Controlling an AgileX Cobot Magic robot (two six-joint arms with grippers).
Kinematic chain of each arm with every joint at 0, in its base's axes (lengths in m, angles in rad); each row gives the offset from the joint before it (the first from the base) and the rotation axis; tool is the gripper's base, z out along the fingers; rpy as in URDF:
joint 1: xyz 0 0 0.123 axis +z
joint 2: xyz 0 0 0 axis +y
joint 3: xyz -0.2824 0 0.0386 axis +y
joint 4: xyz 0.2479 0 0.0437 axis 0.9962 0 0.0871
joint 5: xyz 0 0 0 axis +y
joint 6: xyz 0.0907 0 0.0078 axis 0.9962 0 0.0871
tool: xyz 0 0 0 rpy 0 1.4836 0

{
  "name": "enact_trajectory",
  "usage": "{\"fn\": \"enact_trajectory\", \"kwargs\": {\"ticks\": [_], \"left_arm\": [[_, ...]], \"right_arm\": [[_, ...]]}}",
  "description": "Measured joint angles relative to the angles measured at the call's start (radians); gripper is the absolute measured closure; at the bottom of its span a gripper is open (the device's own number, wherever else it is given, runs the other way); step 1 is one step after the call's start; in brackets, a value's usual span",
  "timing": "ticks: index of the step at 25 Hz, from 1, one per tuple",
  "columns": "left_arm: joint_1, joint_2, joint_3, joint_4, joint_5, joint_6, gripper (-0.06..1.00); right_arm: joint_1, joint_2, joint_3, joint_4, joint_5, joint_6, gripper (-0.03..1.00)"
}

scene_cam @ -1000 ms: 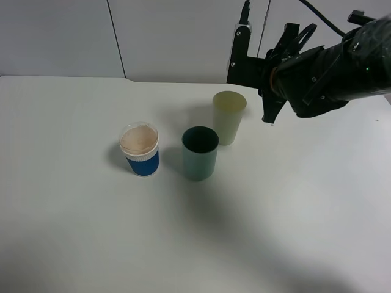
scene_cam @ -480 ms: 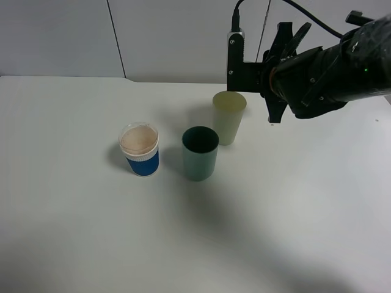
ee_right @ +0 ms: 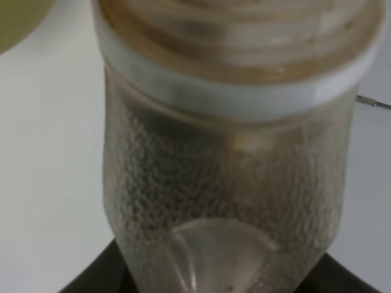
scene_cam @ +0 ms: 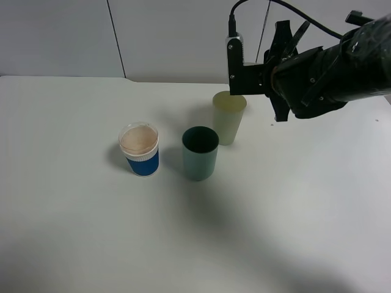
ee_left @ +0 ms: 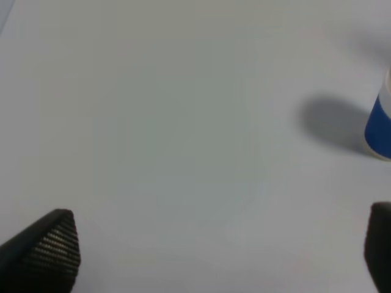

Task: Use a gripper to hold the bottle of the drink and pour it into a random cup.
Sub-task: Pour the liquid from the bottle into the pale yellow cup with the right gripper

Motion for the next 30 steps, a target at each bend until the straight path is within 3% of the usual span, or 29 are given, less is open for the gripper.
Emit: {"fn": "enact_trajectory", "kwargs": {"ticks": [16,30], "left_arm": [[0.0,0.0,0.0,0.0,0.0,0.0,0.02],[0.0,0.0,0.0,0.0,0.0,0.0,0.02]], "right_arm": [[0.0,0.0,0.0,0.0,0.02,-0.126,0.6],[0.0,0.0,0.0,0.0,0.021,-0.154,0.6]]}}
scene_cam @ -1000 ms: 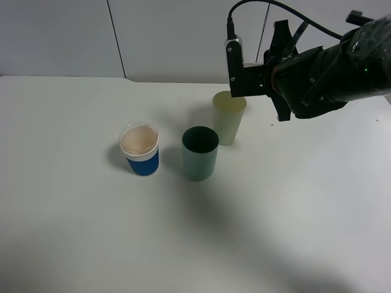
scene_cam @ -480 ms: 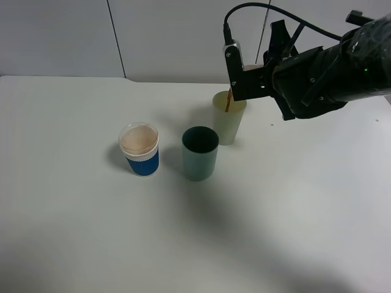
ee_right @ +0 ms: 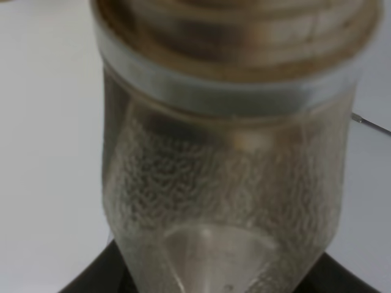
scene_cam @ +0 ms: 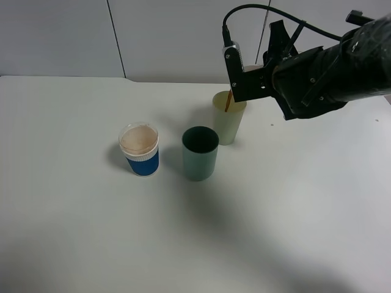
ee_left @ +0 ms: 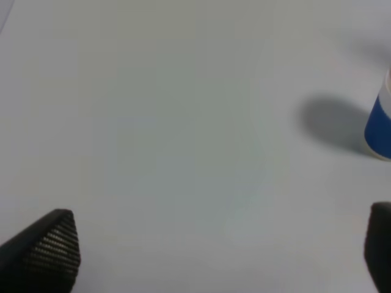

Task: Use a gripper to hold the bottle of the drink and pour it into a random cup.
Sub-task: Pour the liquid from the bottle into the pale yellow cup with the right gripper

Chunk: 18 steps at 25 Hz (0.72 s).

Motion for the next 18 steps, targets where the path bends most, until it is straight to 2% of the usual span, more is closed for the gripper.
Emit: {"fn": "enact_trajectory", "kwargs": {"ticks": [18], "left_arm": [[0.0,0.0,0.0,0.0,0.0,0.0,0.02]], "right_arm": [[0.0,0.0,0.0,0.0,0.037,-0.006,0.61]]}}
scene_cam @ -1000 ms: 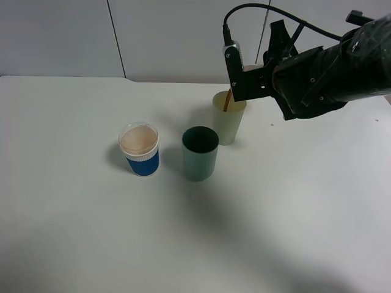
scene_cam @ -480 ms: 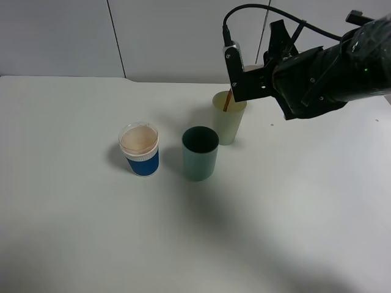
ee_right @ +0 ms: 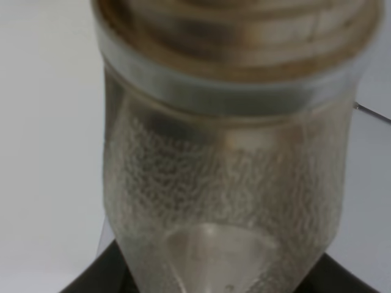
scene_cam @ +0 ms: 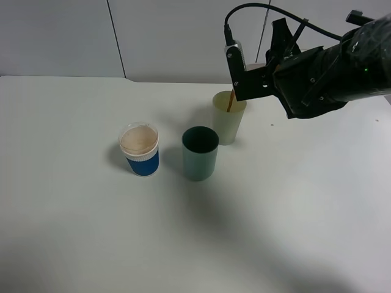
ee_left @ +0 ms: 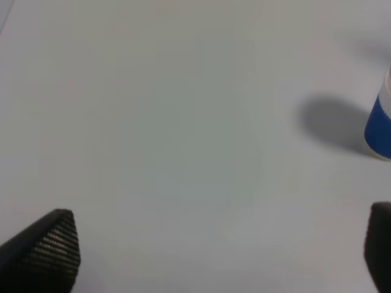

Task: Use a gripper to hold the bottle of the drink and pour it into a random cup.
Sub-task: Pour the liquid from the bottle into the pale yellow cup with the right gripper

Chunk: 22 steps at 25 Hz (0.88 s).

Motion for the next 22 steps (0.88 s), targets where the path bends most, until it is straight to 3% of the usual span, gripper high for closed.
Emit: {"fn": "enact_trajectory", "kwargs": {"ticks": [22], "left_arm": [[0.0,0.0,0.0,0.0,0.0,0.0,0.02]], "right_arm": [[0.0,0.0,0.0,0.0,0.018,-0.045,0.61]]}}
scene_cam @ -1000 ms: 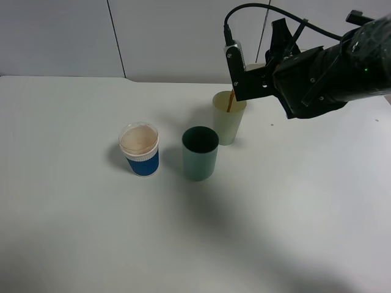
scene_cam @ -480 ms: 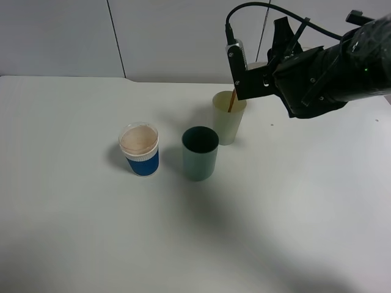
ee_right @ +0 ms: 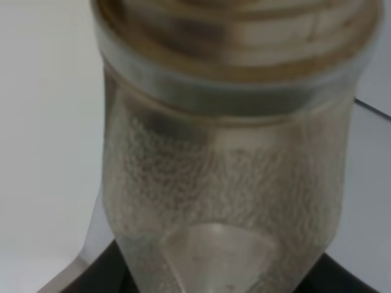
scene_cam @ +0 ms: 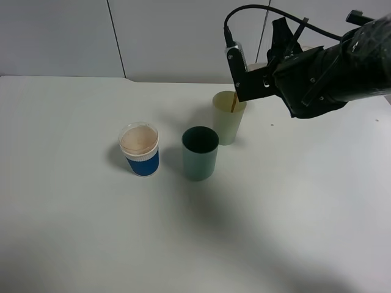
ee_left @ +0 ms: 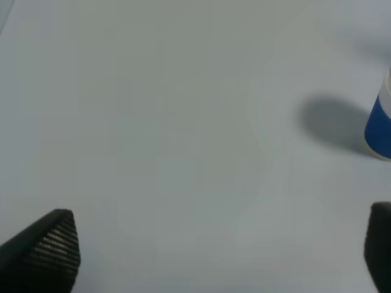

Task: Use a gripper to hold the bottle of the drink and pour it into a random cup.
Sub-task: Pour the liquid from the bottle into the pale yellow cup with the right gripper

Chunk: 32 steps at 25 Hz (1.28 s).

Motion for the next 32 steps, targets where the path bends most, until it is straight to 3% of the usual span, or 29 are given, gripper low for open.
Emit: {"fn": "enact_trajectory", "kwargs": {"ticks": [32], "left_arm": [[0.0,0.0,0.0,0.0,0.0,0.0,0.02]], "right_arm": [[0.034,0.0,-0.031,-0.001,0.043,-0.099,0.61]]}}
